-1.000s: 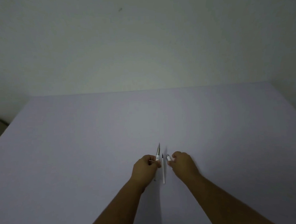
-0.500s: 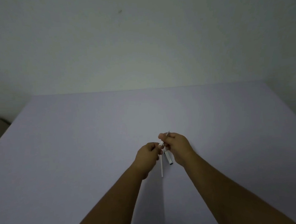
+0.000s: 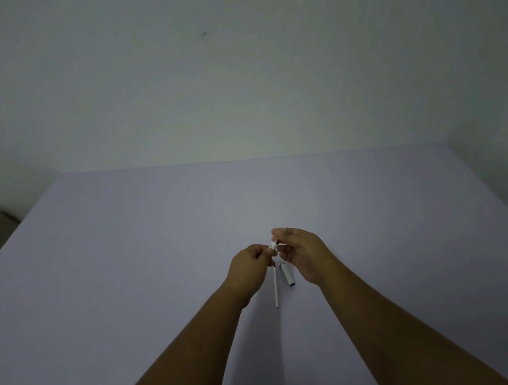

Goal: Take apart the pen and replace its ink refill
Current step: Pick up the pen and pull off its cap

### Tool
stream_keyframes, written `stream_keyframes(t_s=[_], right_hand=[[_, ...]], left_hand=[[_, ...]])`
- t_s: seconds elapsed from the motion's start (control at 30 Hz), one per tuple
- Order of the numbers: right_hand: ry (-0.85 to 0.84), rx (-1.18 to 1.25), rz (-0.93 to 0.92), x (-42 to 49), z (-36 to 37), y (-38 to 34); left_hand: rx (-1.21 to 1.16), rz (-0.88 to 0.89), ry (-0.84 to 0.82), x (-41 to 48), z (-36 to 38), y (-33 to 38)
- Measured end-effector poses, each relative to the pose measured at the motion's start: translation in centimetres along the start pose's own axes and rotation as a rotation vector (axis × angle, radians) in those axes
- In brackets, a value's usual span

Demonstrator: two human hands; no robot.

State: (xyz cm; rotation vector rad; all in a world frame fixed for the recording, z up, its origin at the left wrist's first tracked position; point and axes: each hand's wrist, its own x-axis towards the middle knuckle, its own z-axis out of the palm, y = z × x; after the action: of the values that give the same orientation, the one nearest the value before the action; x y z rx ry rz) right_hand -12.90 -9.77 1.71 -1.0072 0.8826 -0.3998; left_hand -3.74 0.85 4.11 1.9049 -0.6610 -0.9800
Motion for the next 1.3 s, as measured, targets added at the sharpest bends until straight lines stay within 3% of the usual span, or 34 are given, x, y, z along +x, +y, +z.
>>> stream_keyframes(t_s=[0.1,0.23,0.4,0.53,0.67,0.8,0.97,1.13,1.3], right_hand=[[0.079,-0.039,0.005,0.0,0.2,0.0],[-0.018,0.055,-0.037,-0.1,-0.2,-0.5],[0.085,-0.031,0.001,-0.3,0.3,-0.6],[0.008,0.062,-0.038,-0.4,0.3,-1.0],[0.119,-0.005,0.0,-0.6,0.6,-1.4],[0.015,0.101,-0.049,-0.8,0.3,-1.5],[0.123,-0.065,0.006,-0.7,0.6,-1.2],[0.039,0.038,-0.017,-0.7,0.5,-1.3],[0.149,-0.052,0.026,-0.7,0.7,-1.3]], left_hand=[[0.031,0.006,0.015,-0.2,0.2,0.1],[0.038,0.003,0.038,-0.3,0.1,0.4],[0.049,0.02,0.044,-0.3,0.2,0.6],[0.046,0.015,0.062,-0.3,0.3,0.6],[0.054,0.026,0.047,-0.4,0.5,0.7],[0.048,0.023,0.053,-0.6,0.4,0.7],[0.07,0.029,0.051,-0.7,0.4,0.6],[0.09,0.027,0.069,-0.6,0.4,0.5],[0.092,0.028,0.062,-0.5,0.8,0.6]])
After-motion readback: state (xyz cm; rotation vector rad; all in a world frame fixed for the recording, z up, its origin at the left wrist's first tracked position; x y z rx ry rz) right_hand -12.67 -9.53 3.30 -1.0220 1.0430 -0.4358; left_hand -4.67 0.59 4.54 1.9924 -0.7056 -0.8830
